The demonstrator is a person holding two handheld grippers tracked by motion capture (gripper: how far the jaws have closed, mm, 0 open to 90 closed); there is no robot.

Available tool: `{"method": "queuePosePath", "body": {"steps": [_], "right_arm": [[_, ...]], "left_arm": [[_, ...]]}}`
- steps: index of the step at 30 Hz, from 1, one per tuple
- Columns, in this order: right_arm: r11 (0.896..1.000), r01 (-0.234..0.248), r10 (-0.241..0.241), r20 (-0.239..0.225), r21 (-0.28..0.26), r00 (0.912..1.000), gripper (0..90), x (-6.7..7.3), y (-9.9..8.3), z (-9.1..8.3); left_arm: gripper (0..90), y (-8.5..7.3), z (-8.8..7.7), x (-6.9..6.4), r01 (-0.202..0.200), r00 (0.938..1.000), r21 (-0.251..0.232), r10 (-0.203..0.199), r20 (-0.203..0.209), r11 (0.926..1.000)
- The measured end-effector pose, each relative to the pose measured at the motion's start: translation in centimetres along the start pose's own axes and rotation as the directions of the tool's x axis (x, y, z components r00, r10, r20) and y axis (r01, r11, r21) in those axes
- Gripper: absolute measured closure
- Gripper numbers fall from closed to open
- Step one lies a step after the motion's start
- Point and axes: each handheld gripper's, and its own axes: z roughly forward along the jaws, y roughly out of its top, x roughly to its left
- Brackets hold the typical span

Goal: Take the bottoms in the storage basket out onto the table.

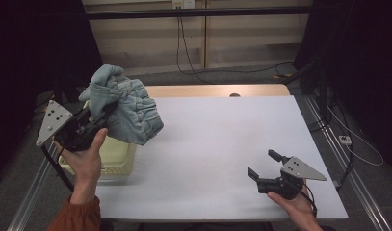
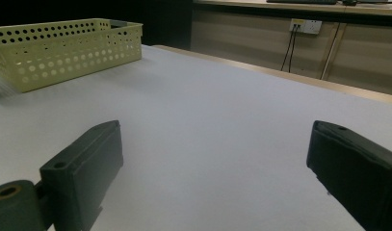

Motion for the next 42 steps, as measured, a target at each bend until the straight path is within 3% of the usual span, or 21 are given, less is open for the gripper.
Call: {"method": "queuePosePath", "body": {"steps": [11, 34, 42], "right_arm": [[1.000, 0.000, 0.000, -0.001, 0.001, 1.0000, 5.8, 0.0, 0.0, 0.0], [1.000, -0.001, 0.000, -0.007, -0.002, 1.0000, 5.7, 0.1, 0.0, 0.0], [1.000, -0.003, 0.003, -0.005, 0.001, 1.0000, 5.1, 0.0, 0.0, 0.0]], "left_arm": [[70.8, 0.4, 1.0, -0.9, 0.017, 0.9993, -0.008, -0.017, 0.034, 0.9998], [70.8, 1.2, 3.5, -3.1, 0.009, 0.9939, -0.007, -0.008, 0.110, 0.9999], [70.7, 1.2, 4.3, -3.7, 0.032, 0.9909, -0.003, -0.031, 0.131, 0.9995]]}}
